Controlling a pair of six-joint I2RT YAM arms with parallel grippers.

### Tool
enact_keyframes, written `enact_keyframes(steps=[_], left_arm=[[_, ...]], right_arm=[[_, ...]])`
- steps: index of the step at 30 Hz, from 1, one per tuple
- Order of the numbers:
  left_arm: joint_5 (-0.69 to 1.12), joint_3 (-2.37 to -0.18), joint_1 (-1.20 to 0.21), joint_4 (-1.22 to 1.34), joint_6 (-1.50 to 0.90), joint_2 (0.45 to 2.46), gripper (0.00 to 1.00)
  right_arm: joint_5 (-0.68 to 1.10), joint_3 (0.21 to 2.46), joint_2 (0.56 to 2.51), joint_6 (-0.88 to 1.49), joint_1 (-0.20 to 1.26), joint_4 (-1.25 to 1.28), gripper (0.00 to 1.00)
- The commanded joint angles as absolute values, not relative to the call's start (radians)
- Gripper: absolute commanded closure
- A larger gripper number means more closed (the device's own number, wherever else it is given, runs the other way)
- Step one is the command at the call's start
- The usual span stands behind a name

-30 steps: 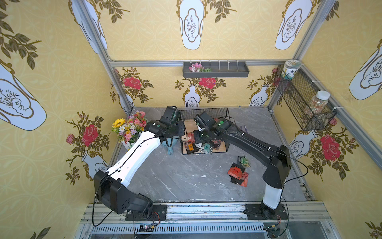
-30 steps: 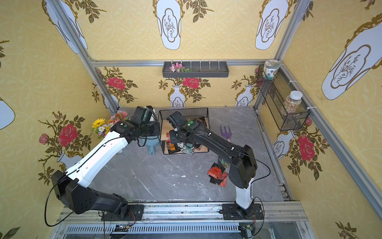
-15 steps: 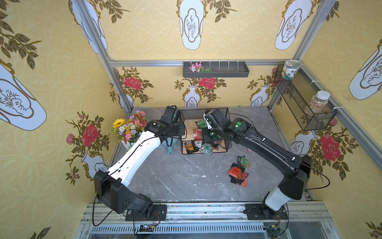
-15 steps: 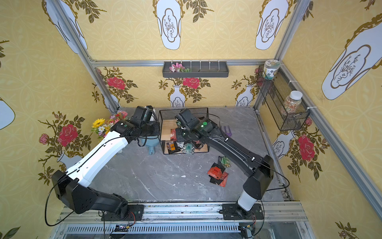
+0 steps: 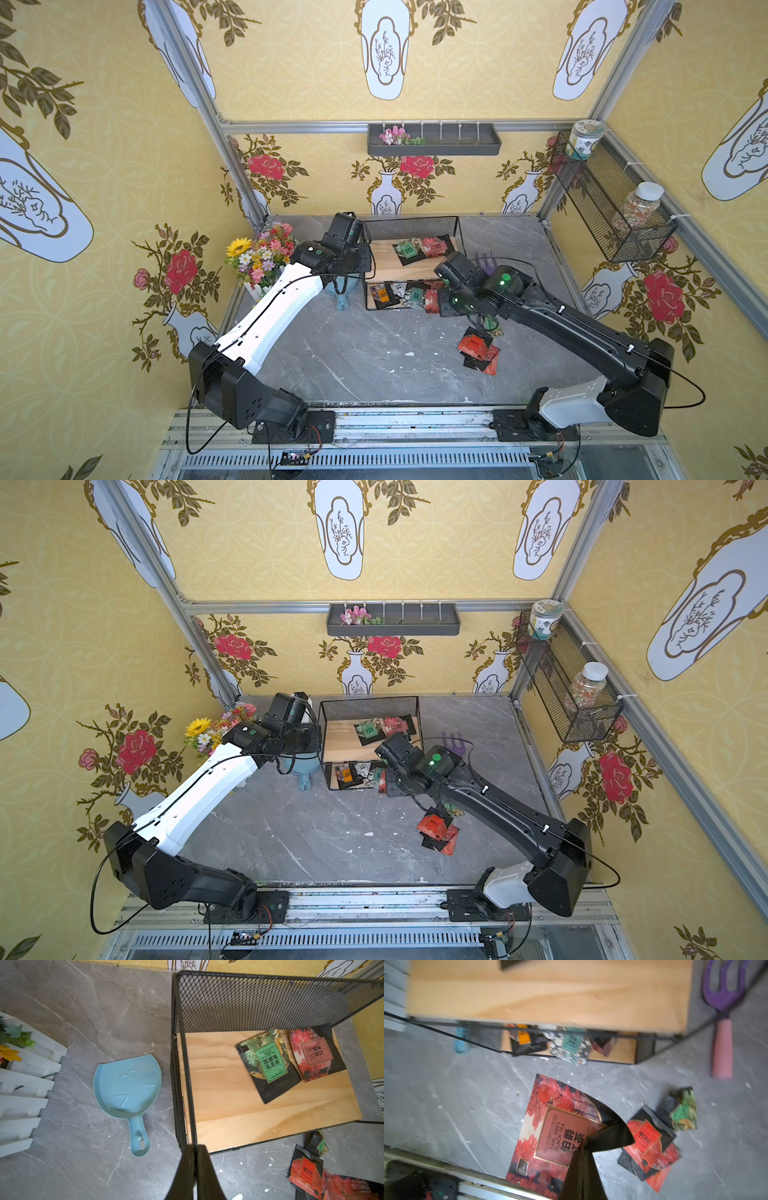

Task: Remove the tea bags from the shelf
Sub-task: Place the tea bag at the center of the board.

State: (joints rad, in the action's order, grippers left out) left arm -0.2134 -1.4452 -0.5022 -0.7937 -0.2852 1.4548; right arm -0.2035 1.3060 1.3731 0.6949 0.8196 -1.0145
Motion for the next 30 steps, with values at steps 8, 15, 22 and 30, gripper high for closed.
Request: enact_keyframes(steps=[8,15,22,30], left_arm=[[-0.209,-1.438,-0.502,-0.816,-0.264,1.457,1.00],[-0.206,-1.442,-0.502,-0.816,-0.264,1.462,1.00],[-0.206,-1.449,-0.502,-0.816,-0.259,1.464,1.00],[-0.205,-1.452,-0.502,-0.817,-0.258,1.467,1.00]], right_arm=[[-0.221,1.019,1.284,0.984,0.680,-1.060,1.00],[-0.158,0.898,1.299,0.983,0.570,-0.969,1.00],[-0.182,0.812,1.310,0.988,0.543,-0.902,1.00],[-0.211,0.813,1.315,0.997,0.541,-0.939,0.75]])
